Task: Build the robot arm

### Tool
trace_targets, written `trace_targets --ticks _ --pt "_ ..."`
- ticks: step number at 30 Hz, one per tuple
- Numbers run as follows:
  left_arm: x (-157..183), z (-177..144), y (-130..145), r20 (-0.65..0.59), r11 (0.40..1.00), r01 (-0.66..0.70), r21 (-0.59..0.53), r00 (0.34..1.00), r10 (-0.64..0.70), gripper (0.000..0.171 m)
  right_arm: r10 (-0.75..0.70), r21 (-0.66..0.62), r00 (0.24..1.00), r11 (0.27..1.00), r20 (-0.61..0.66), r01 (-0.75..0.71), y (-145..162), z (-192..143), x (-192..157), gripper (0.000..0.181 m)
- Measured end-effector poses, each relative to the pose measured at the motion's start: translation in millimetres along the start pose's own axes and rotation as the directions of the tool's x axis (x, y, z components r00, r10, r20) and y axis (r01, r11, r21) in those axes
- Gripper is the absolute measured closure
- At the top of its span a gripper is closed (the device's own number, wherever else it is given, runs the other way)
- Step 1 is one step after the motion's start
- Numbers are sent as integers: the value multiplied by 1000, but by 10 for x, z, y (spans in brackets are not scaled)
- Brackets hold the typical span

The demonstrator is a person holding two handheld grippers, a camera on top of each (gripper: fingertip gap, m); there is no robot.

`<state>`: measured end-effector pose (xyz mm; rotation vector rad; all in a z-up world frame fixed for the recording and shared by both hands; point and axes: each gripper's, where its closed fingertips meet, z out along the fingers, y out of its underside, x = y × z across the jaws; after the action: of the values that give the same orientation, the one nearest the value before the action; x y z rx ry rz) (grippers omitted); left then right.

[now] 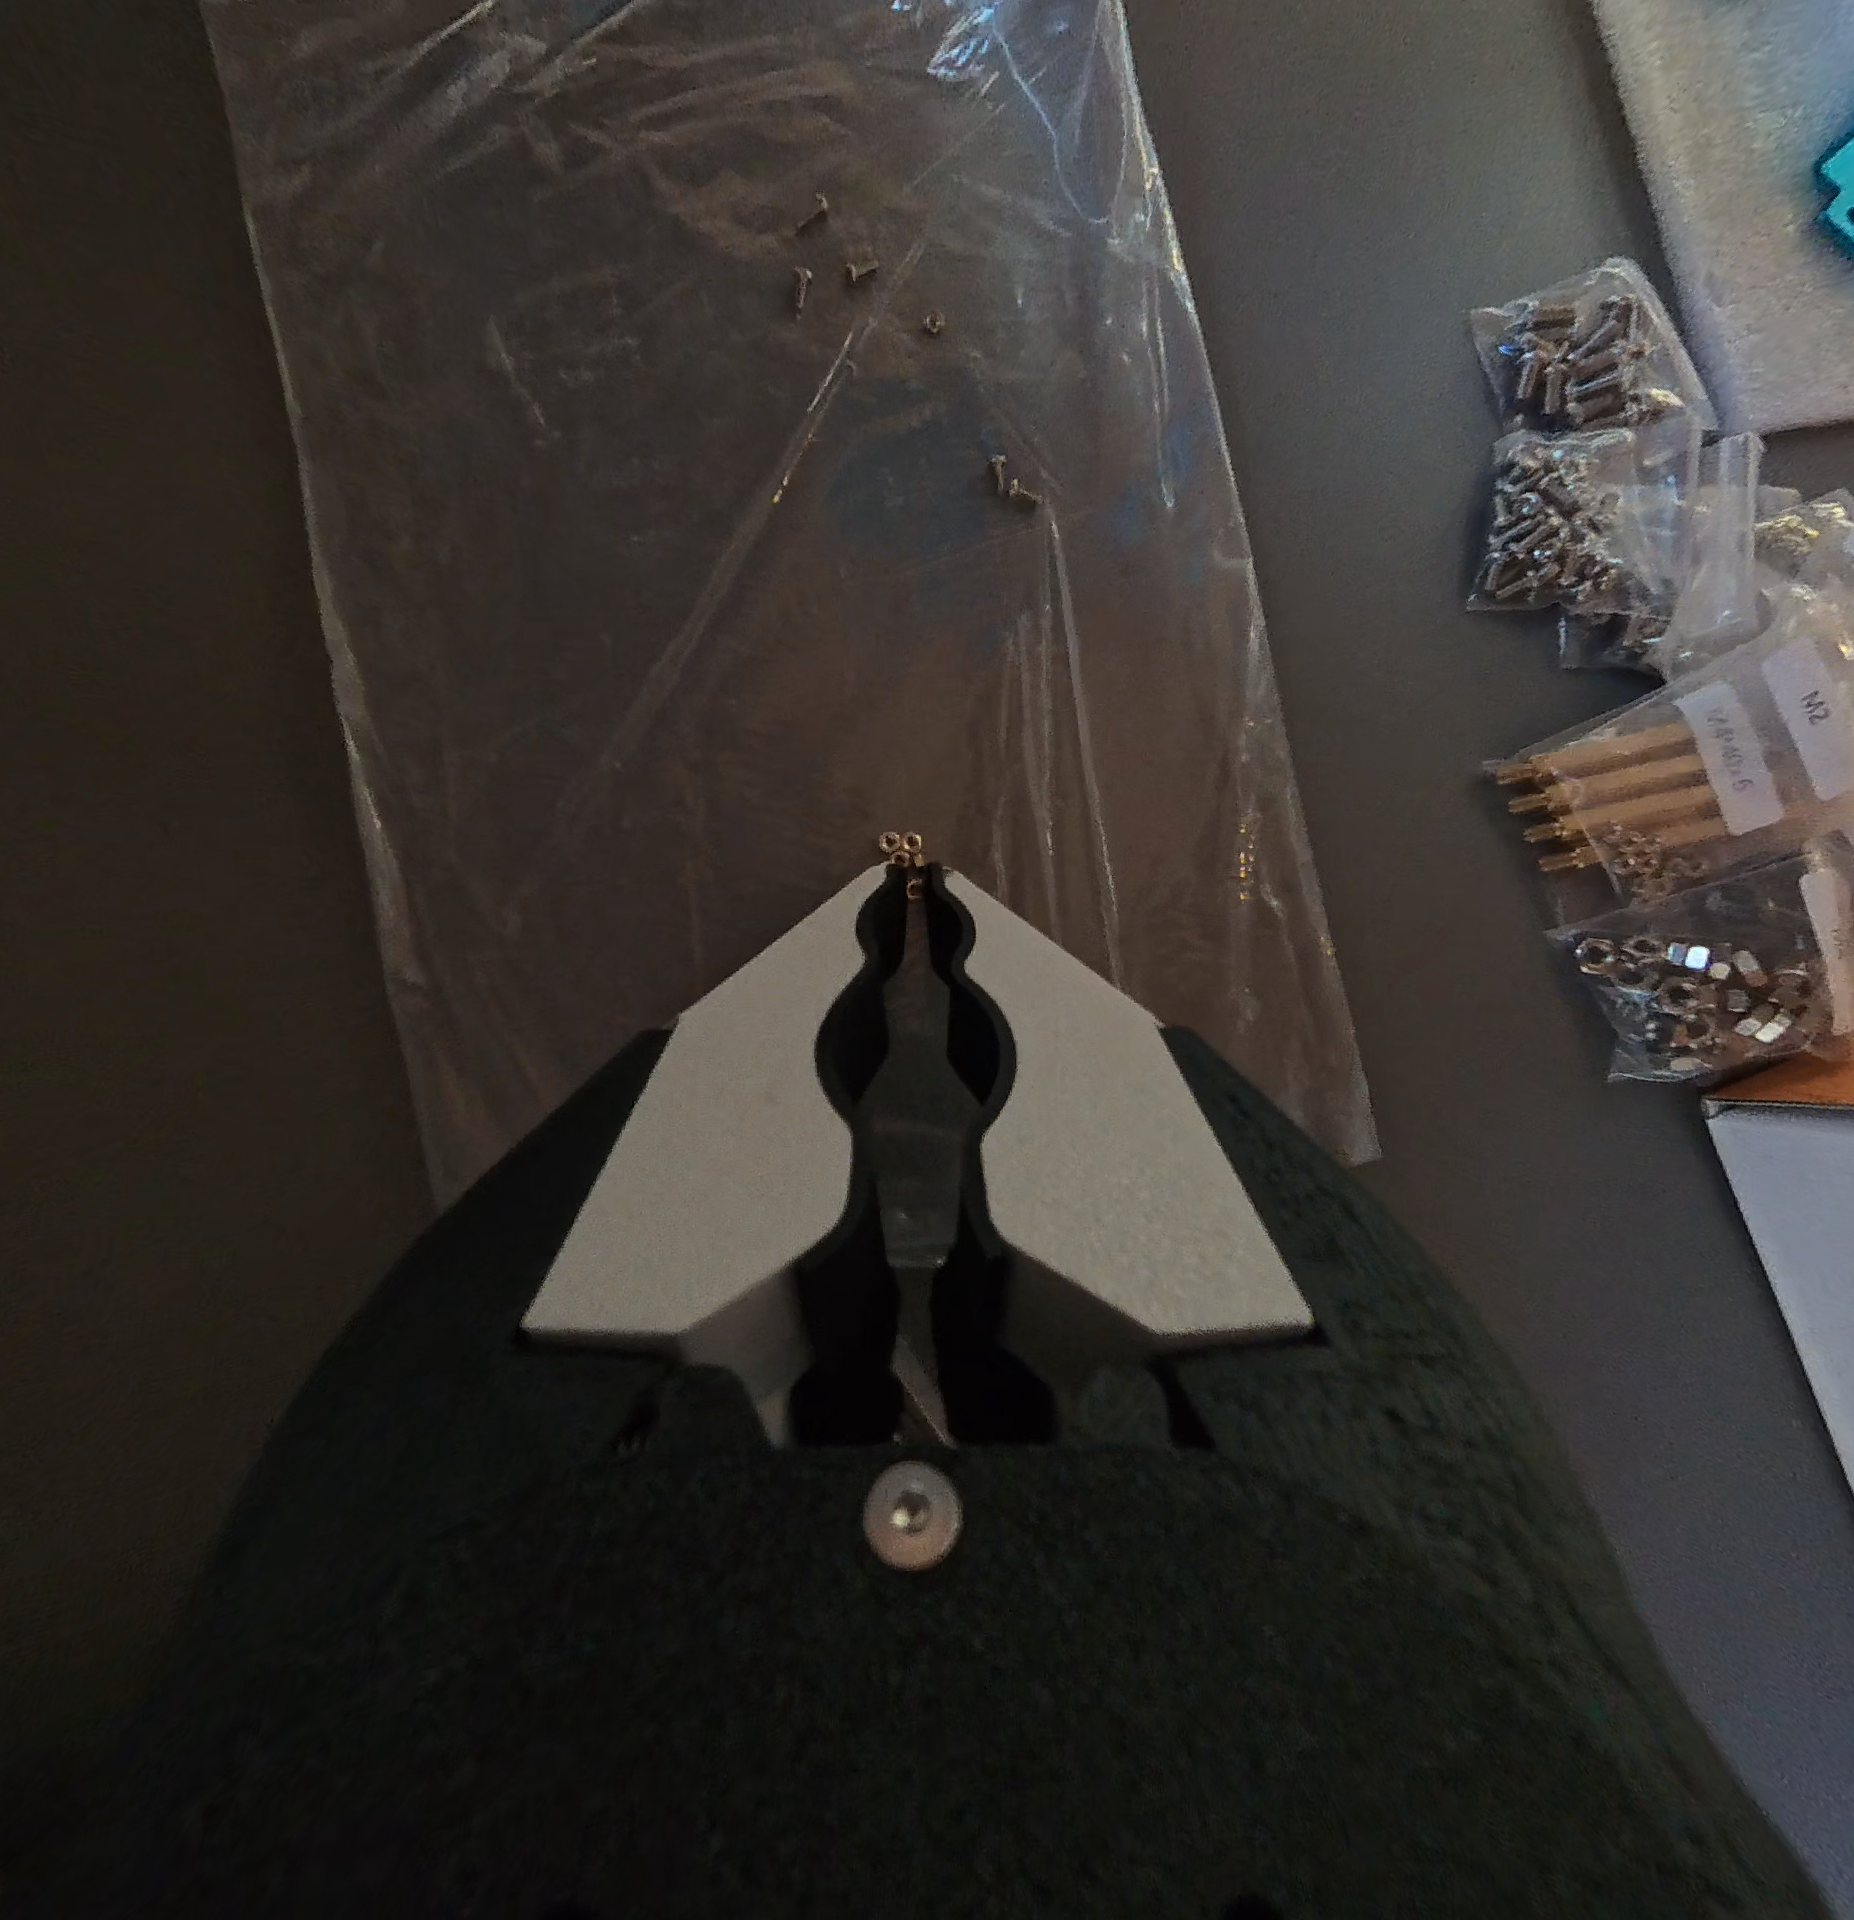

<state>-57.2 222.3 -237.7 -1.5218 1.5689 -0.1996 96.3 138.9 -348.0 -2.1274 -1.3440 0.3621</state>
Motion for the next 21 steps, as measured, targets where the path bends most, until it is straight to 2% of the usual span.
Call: trace_targets --ticks 4,8,15,19,21 --pt "40 15 -12 -16 1000 7 4 1000 -7 171 11 43 1000 999 -15 -10 -27 -61 11 179" --pt "151 63 -29 -75 998 58 12 996 -57 171 10 221 998 975 -67 5 -311 -251 4 179" --pt "288 87 -146 -138 993 113 34 985 -108 171 29 536 965 836 -260 119 -929 -591 -121 179" --pt "388 50 -286 -190 986 154 59 972 -141 171 81 582 930 798 -358 155 -1080 -619 -164 179" --pt "429 49 -329 -201 985 157 65 969 -141 171 55 546 936 823 -347 154 -1059 -514 -233 179"
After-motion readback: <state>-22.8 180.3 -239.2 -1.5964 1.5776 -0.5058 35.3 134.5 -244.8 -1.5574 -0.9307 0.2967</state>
